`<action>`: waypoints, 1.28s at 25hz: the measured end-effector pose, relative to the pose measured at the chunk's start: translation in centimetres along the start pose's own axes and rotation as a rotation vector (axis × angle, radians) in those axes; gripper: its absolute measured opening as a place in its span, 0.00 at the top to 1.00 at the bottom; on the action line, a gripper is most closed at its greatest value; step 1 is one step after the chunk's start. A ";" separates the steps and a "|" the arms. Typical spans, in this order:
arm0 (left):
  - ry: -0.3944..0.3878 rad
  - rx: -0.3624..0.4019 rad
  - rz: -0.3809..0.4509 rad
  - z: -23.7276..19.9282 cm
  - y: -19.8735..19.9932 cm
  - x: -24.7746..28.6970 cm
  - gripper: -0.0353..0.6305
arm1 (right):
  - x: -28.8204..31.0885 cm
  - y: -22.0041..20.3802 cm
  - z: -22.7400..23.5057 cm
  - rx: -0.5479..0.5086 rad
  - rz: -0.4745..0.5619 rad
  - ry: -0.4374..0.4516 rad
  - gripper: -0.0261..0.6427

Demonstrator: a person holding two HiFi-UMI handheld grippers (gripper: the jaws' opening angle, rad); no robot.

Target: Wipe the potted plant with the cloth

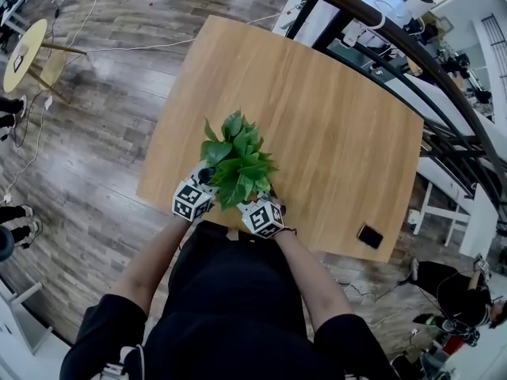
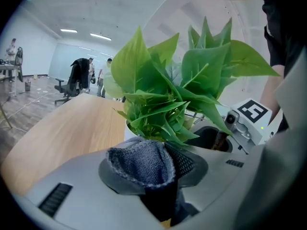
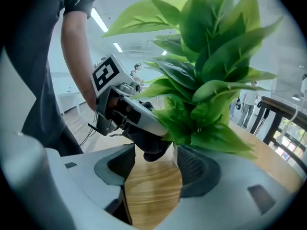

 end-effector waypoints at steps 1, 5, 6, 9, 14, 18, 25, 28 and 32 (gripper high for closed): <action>0.000 -0.008 0.004 -0.2 -0.1 -0.1 0.73 | 0.0 0.0 -0.2 0.025 0.004 0.001 0.55; -0.015 -0.002 0.001 0.2 -1.3 -0.5 0.73 | -1.6 -1.5 -0.3 0.216 0.036 -0.041 0.55; -0.020 -0.001 -0.002 0.8 -1.9 -0.8 0.73 | -2.3 -2.3 -0.6 0.257 0.039 -0.056 0.55; -0.032 0.005 0.010 1.9 -2.7 -1.7 0.73 | -4.2 -3.6 -1.4 0.344 0.052 -0.093 0.55; -0.070 0.007 0.050 4.0 -3.5 -3.7 0.73 | -8.0 -2.6 -2.4 0.430 0.183 -0.111 0.56; -0.110 0.020 0.058 6.2 -5.0 -6.7 0.73 | -11.1 -2.1 -5.0 0.482 0.262 -0.141 0.61; -0.102 0.087 0.159 10.1 -4.2 -13.0 0.73 | -15.6 -0.5 -8.3 0.539 0.420 -0.164 0.93; -0.034 0.113 0.226 12.0 -3.3 -15.3 0.73 | -17.3 -0.6 -9.3 0.539 0.485 -0.148 0.94; 0.018 0.044 0.275 14.4 -2.5 -17.6 0.73 | -20.3 0.5 -10.1 0.483 0.510 -0.212 0.94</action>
Point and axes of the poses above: the fingertips, and each gripper's own axes: x forward along the fingers, z to its right, y out of its top, the point moved 8 cm from there along -x, backward along the fingers, and after that the axes turned 15 degrees about -z, right-handed, at the moved point
